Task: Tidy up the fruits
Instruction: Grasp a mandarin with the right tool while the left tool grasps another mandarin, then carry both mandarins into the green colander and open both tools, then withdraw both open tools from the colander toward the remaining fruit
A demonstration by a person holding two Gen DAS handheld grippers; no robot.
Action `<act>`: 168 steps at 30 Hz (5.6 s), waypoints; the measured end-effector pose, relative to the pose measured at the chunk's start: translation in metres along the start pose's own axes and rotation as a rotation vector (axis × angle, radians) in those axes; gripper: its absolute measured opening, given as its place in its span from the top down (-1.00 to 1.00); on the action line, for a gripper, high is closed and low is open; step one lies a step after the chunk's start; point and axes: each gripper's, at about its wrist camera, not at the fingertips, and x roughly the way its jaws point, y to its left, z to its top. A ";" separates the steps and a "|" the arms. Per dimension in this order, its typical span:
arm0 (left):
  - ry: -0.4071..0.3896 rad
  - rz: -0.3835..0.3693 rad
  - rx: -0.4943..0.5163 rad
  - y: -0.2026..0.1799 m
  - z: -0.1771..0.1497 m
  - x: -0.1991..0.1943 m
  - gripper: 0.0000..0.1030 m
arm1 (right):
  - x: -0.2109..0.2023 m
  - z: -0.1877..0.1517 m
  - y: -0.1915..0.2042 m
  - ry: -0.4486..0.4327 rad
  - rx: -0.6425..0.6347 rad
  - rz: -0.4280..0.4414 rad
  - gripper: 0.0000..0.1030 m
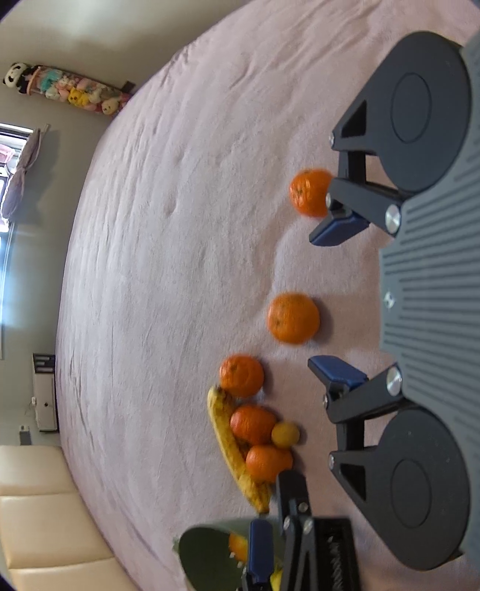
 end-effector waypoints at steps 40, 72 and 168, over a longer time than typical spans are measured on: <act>0.116 -0.206 0.079 -0.068 0.022 0.115 -0.12 | 0.074 0.002 -0.075 0.109 0.168 -0.160 0.13; 0.073 -0.064 0.160 -0.053 0.047 -0.006 -0.01 | 0.002 0.044 -0.028 -0.056 0.196 0.104 0.19; 0.307 0.316 -0.227 0.171 0.026 -0.014 -0.25 | 0.029 0.083 0.225 0.309 -0.631 0.574 -0.15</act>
